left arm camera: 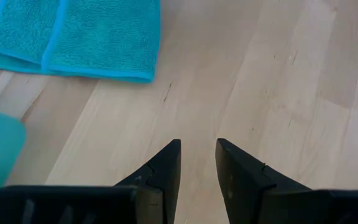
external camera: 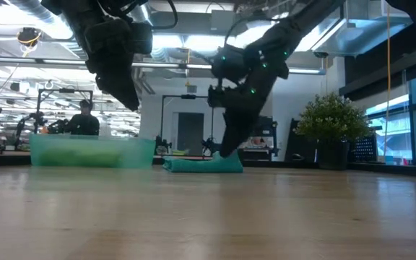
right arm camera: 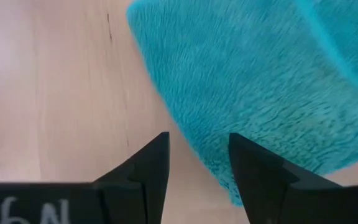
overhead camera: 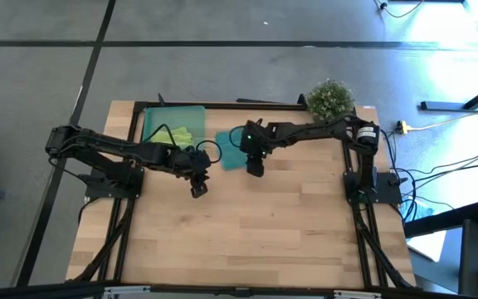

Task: Roll microfiber towels into tight, uniform cylinder then place into a basket
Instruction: Roll the blue microfiber cloth

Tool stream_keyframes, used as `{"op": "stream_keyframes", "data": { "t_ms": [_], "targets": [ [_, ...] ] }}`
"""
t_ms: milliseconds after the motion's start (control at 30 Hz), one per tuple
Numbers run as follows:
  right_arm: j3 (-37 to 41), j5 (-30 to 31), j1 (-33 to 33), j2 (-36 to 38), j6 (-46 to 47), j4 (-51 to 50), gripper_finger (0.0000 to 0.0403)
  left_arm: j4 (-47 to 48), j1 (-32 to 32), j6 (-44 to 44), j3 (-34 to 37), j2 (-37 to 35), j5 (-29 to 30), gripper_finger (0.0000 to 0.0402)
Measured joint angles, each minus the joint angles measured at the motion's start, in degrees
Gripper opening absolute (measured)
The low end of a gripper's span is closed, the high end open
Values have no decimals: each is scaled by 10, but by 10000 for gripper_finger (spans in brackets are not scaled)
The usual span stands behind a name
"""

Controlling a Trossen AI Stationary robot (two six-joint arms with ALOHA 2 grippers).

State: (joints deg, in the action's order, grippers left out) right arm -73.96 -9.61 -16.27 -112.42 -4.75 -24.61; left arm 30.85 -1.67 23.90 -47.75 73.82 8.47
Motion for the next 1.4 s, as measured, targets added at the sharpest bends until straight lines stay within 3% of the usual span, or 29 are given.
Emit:
{"op": "stream_keyframes", "data": {
  "t_ms": [267, 567, 667, 833, 967, 1067, 1267, 1400],
  "targets": [
    [52, -54, 19, 0, 62, 14, 165, 0, 0, 0, 0, 0, 0, 96],
    [57, -109, 110, 0, 181, 67, 165, 0, 0, 0, 0, 0, 0, 96],
    [57, -112, 137, 0, 179, 91, 165, 0, 0, -1, 0, 0, 0, 96],
    [25, -130, 145, 0, 181, 79, 165, 0, 0, -10, 0, 0, 0, 96],
    [-27, -129, 144, 0, 191, 6, 165, 1, 0, -18, 0, 0, 0, 96],
    [-65, -103, 146, 0, 161, -52, 165, 1, 0, -20, 0, 0, 0, 96],
    [-82, 31, 175, -1, 111, -110, 165, 1, 0, -20, 0, 0, 0, 96],
    [-64, 54, 190, -10, 105, -91, 165, 1, 0, -20, 0, 0, 0, 96]
  ]
}}
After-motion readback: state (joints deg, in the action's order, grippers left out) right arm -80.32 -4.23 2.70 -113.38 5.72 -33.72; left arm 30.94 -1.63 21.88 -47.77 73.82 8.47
